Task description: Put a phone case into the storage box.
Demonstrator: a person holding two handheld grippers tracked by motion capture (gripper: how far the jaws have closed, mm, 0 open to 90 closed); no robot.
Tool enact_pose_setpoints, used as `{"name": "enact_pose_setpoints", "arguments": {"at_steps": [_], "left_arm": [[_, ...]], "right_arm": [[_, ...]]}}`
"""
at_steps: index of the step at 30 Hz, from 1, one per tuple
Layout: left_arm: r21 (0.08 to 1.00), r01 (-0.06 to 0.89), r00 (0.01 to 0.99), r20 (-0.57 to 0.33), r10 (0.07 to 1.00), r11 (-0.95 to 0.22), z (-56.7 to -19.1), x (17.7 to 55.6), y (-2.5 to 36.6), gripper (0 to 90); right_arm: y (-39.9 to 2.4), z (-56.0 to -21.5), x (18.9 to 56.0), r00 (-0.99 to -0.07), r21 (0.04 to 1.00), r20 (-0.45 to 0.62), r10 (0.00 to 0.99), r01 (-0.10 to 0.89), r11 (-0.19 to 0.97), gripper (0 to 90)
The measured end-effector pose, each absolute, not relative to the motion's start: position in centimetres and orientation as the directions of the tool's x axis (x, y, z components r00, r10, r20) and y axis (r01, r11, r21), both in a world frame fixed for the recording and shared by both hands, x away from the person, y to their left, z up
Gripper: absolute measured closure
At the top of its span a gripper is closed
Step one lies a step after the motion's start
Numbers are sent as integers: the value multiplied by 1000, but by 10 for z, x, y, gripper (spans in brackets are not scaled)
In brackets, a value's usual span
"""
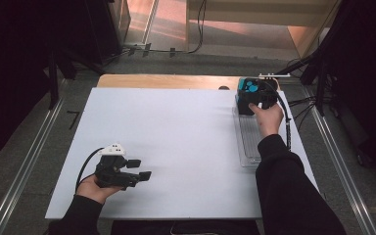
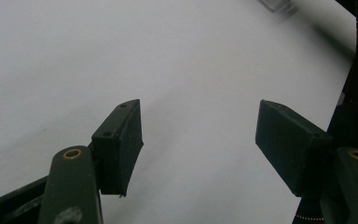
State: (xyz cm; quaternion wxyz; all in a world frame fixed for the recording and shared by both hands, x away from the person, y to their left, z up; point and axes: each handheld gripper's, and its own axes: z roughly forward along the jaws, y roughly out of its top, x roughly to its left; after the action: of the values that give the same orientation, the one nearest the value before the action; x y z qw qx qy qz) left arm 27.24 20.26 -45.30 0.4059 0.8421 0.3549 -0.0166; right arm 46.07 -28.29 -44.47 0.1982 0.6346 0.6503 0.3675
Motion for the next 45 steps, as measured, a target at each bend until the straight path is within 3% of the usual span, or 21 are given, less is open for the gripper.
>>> {"name": "enact_pose_setpoints", "arguments": {"at_steps": [12,18,25,45], "left_arm": [[671,610,749,-316,582,-422,-453,274,201,315],[670,611,749,-317,581,-422,-453,274,201,314],[672,610,749,-317,582,-420,-453,274,202,315],[664,621,739,-321,592,-416,-453,275,203,314]], "right_arm": [[-281,-449,470,-102,715,203,974,695,-76,114],[-272,-450,476,-75,694,75,994,720,2,109],[-281,-445,473,-97,684,140,985,729,-25,96],[-284,-415,454,-122,712,166,979,701,-33,95]]}}
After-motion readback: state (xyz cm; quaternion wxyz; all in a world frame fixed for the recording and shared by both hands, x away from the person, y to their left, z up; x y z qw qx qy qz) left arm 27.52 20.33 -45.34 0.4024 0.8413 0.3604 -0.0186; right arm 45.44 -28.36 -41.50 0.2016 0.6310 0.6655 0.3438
